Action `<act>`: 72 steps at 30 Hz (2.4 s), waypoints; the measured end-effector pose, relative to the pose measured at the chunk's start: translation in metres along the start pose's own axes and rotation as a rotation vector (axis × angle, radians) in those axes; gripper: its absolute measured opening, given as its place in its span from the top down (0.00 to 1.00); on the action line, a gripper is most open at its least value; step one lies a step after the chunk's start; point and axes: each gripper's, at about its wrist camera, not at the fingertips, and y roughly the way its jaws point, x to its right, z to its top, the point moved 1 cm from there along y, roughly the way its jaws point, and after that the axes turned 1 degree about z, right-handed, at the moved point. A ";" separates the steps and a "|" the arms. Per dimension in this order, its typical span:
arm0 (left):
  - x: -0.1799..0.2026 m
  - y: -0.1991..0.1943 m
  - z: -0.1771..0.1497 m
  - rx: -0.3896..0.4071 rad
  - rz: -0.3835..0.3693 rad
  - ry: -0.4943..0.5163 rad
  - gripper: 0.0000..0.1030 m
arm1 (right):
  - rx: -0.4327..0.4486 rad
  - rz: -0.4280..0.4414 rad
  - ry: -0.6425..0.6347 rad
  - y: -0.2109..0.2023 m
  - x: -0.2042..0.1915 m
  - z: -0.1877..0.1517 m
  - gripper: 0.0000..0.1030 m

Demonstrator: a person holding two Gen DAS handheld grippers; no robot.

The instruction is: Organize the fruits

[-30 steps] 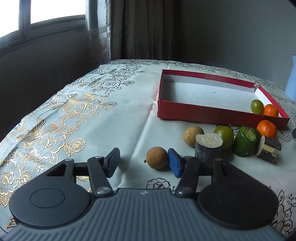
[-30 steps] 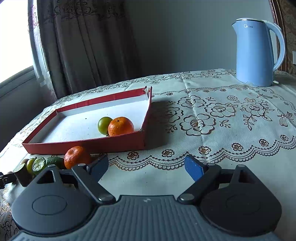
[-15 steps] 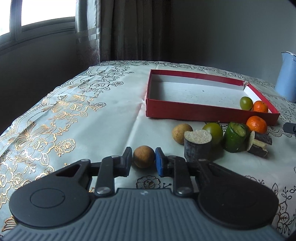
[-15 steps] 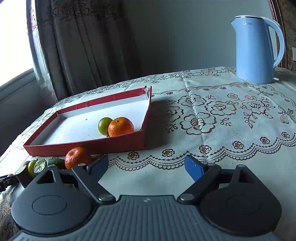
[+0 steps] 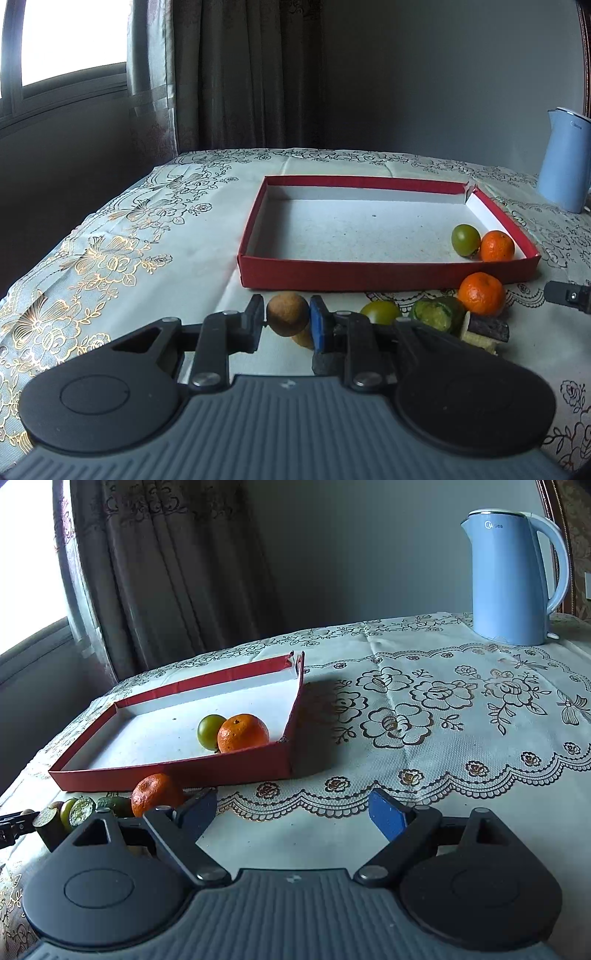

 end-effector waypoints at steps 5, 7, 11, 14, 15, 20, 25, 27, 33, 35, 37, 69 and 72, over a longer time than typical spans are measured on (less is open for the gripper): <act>0.012 0.009 0.034 0.056 -0.010 0.014 0.77 | -0.012 0.016 0.043 0.003 0.006 0.001 0.13; 0.015 0.017 0.044 0.059 -0.021 0.013 0.77 | -0.022 0.021 0.057 0.005 0.008 0.001 0.13; 0.023 0.043 0.052 0.039 -0.010 0.033 0.77 | -0.018 0.032 0.075 0.005 0.011 0.001 0.13; 0.023 0.060 0.047 0.001 -0.009 0.021 0.77 | -0.017 0.034 0.077 0.005 0.011 0.001 0.13; 0.022 0.065 0.044 -0.009 -0.007 0.018 0.77 | -0.017 0.036 0.079 0.005 0.011 0.002 0.13; 0.016 0.072 0.031 -0.031 0.025 0.011 0.56 | -0.019 0.042 0.081 0.006 0.012 0.002 0.12; 0.009 0.042 0.022 0.054 0.075 0.032 0.13 | -0.018 0.045 0.085 0.006 0.012 0.002 0.11; 0.002 0.025 0.013 0.069 0.066 0.022 0.13 | -0.017 0.046 0.087 0.006 0.013 0.002 0.11; -0.025 -0.008 -0.017 0.134 0.132 -0.032 0.08 | -0.018 0.046 0.086 0.006 0.013 0.002 0.11; -0.032 -0.008 -0.023 0.125 0.171 -0.055 0.00 | -0.018 0.045 0.086 0.005 0.013 0.002 0.11; -0.043 -0.009 -0.025 0.121 0.157 -0.113 0.00 | -0.017 0.046 0.087 0.005 0.013 0.002 0.11; -0.053 0.024 -0.029 -0.148 0.187 -0.147 0.00 | -0.016 0.242 -0.377 -0.008 -0.070 -0.016 0.12; -0.053 0.024 -0.029 -0.148 0.185 -0.148 0.00 | -0.025 0.301 -0.452 -0.010 -0.082 -0.021 0.17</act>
